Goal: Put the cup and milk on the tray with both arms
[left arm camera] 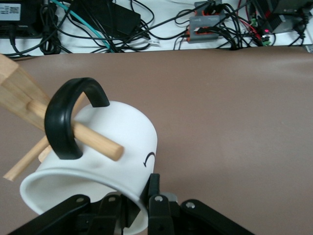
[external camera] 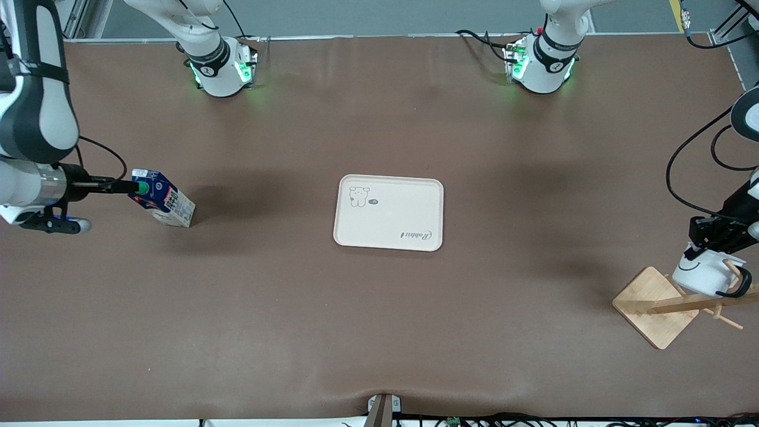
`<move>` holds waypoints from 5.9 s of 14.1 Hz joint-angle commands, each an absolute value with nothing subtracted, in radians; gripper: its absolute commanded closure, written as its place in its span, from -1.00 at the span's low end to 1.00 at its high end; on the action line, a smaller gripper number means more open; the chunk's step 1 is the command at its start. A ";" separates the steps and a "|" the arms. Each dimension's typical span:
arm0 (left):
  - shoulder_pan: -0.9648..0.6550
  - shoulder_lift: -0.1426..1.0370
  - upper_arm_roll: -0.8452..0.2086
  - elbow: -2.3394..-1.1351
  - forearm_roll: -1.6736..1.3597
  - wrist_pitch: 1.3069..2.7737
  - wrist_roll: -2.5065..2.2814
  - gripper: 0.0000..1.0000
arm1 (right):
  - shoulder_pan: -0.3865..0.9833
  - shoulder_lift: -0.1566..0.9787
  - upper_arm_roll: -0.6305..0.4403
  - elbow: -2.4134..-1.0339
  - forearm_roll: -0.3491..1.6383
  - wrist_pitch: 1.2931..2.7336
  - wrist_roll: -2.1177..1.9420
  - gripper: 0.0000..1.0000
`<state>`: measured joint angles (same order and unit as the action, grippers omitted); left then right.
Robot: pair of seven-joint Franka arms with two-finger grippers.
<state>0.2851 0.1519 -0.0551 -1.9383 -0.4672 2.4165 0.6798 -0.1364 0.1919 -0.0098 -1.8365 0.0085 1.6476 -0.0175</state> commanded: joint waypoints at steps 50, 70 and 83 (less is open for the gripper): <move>-0.574 0.572 -0.166 -1.694 -0.025 2.237 -0.762 1.00 | -0.054 0.117 0.009 -1.631 0.051 1.361 -0.002 0.45; -0.591 0.606 -0.155 -1.579 -0.015 2.045 -0.747 -1.00 | 0.403 0.207 0.009 -1.525 0.252 1.445 0.564 0.43; -0.244 0.302 -0.127 -1.480 0.009 1.747 -0.547 -1.00 | 0.669 0.547 0.009 -1.361 0.380 1.723 0.909 0.43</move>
<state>-0.2866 0.3508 -0.1218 -1.4619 -0.0176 1.7749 -0.6116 0.6644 0.4448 0.0208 -1.5008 0.3110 1.7538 0.8555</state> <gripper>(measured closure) 0.000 0.410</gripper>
